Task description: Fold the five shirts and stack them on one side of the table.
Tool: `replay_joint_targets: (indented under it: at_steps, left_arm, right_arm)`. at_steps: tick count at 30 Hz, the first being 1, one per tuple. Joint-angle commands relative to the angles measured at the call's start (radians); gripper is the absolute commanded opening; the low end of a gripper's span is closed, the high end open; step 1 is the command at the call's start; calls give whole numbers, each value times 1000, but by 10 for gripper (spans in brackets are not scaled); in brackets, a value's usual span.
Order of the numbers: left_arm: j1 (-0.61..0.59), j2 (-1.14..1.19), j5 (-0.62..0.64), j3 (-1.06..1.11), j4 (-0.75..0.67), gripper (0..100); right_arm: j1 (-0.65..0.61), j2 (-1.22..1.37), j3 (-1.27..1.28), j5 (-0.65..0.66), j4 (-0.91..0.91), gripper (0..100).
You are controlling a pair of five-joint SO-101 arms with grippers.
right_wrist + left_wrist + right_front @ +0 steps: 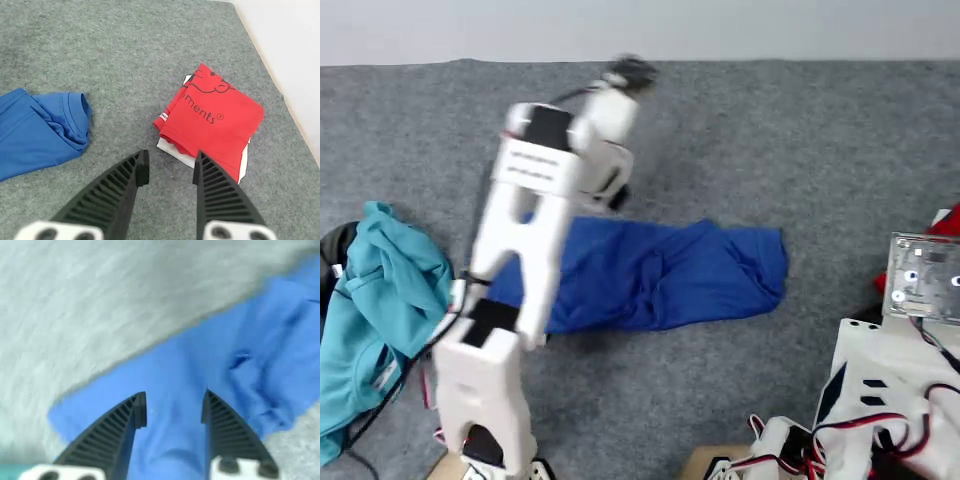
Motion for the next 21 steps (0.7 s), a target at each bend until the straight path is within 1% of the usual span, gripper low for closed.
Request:
replay_joint_targets:
  at_steps: [1,6,9,13,17,21]
  left_arm:
    - [-163,-100,58,104,28,187]
    - [-348,-123,63,237,26,189]
    - [-419,-121,54,252,20,197]
    - [-451,-121,-35,266,18,261]
    - [-463,-97,-112,323,-31,265]
    - [-482,-17,-166,340,-68,265]
  right_arm:
    - [18,2,-44,5,35,158]
    - [18,-7,6,5,35,158]
    - [16,-7,12,5,36,158]
    - [16,-7,12,5,36,158]
    - [16,-8,11,5,36,157]
    - [19,-8,9,5,38,156]
